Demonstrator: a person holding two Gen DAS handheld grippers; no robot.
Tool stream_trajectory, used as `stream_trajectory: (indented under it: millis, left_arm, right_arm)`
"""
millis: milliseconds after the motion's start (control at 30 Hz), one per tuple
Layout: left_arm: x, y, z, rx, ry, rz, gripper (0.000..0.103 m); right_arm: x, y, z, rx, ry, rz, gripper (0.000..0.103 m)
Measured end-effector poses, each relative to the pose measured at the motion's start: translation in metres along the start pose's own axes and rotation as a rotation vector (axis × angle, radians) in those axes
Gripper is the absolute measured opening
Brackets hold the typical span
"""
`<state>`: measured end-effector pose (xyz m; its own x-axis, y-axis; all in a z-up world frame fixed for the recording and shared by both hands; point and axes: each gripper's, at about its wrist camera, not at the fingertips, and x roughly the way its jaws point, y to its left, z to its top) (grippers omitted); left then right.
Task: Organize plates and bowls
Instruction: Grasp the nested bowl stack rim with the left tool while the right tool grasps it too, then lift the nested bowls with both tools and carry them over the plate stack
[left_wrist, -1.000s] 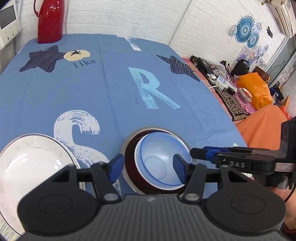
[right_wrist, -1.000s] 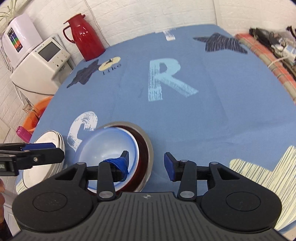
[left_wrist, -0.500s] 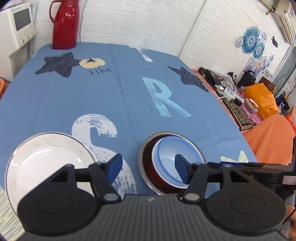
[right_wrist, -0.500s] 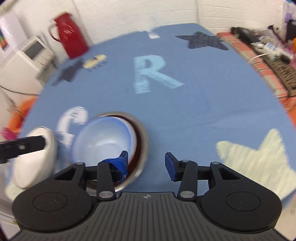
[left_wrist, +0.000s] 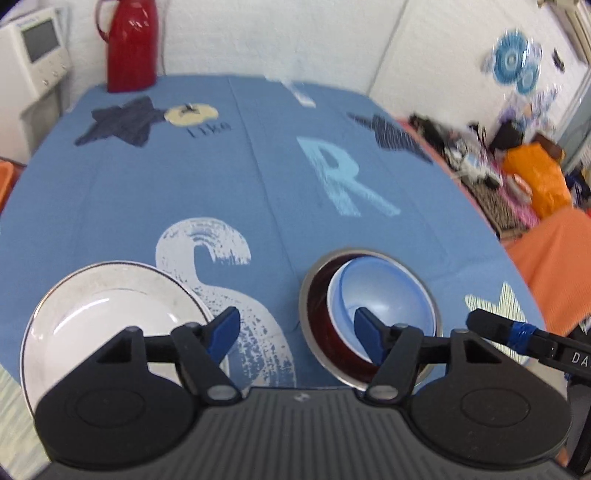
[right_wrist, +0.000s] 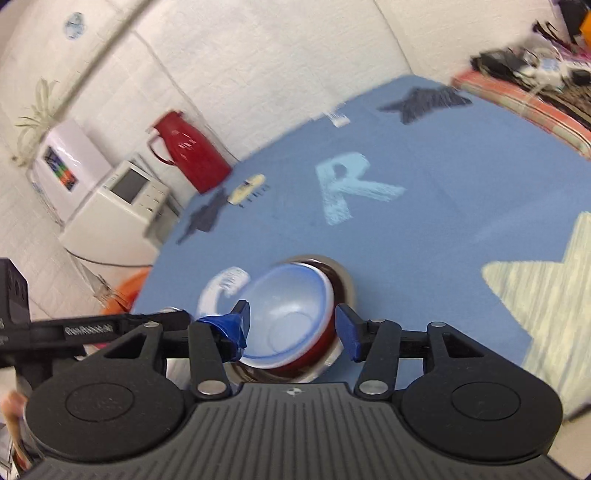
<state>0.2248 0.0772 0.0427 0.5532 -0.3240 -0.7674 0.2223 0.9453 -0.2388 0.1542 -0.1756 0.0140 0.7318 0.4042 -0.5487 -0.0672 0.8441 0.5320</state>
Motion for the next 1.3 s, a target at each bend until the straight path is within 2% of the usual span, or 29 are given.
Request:
stream_trajectory:
  millis: [167, 300, 400, 467, 633, 833, 1133, 1300]
  left_arm:
    - [0.031, 0.016, 0.037, 0.080, 0.188, -0.007, 0.066]
    - [0.058, 0.019, 0.050, 0.120, 0.270, -0.052, 0.066]
    - [0.080, 0.018, 0.049, 0.158, 0.330, -0.029, 0.067]
    - [0.088, 0.018, 0.047, 0.170, 0.349, -0.045, 0.067]
    - [0.098, 0.015, 0.045, 0.200, 0.355, -0.050, 0.067]
    - [0.099, 0.019, 0.043, 0.184, 0.348, -0.072, 0.068]
    - [0.099, 0.023, 0.042, 0.183, 0.337, -0.084, 0.069]
    - [0.098, 0.028, 0.041, 0.172, 0.323, -0.105, 0.069]
  right_arm:
    - [0.011, -0.028, 0.011, 0.093, 0.102, -0.049, 0.039]
    - [0.017, -0.034, 0.010, 0.143, 0.110, -0.057, 0.039]
    - [0.024, -0.033, 0.007, 0.150, 0.149, -0.064, 0.039]
    - [0.029, -0.032, 0.006, 0.143, 0.174, -0.085, 0.039]
    - [0.035, -0.030, 0.012, 0.123, 0.203, -0.134, 0.040]
    - [0.036, -0.028, 0.013, 0.086, 0.246, -0.200, 0.040]
    - [0.069, -0.022, 0.022, 0.052, 0.316, -0.265, 0.041]
    - [0.076, -0.026, 0.026, 0.007, 0.340, -0.231, 0.044]
